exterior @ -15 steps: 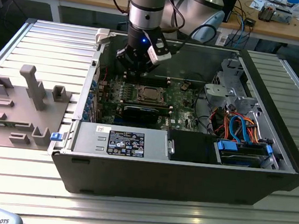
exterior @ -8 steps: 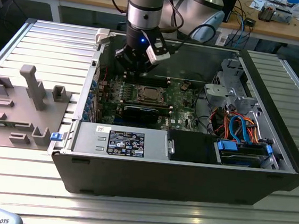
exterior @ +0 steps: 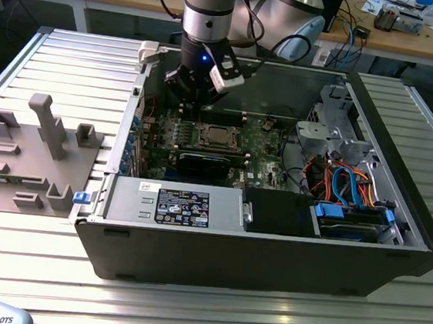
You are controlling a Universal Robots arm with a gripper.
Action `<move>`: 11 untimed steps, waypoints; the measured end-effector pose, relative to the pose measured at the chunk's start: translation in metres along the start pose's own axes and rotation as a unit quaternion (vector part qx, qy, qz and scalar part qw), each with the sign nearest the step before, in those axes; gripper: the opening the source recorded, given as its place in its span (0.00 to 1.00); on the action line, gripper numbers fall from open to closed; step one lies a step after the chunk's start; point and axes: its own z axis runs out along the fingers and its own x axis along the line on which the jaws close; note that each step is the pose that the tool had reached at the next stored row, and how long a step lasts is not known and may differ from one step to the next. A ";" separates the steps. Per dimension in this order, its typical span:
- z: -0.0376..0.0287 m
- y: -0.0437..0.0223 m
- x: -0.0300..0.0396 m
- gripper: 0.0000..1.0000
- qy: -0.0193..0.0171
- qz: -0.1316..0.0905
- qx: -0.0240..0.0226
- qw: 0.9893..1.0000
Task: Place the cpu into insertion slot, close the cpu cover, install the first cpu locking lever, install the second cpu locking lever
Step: 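Install the first cpu locking lever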
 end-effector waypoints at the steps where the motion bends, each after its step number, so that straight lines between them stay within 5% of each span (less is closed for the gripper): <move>1: 0.0000 0.0000 0.0002 0.11 0.000 0.000 0.000 1.000; 11: 0.0001 0.0006 0.0043 0.11 0.000 0.000 0.000 1.000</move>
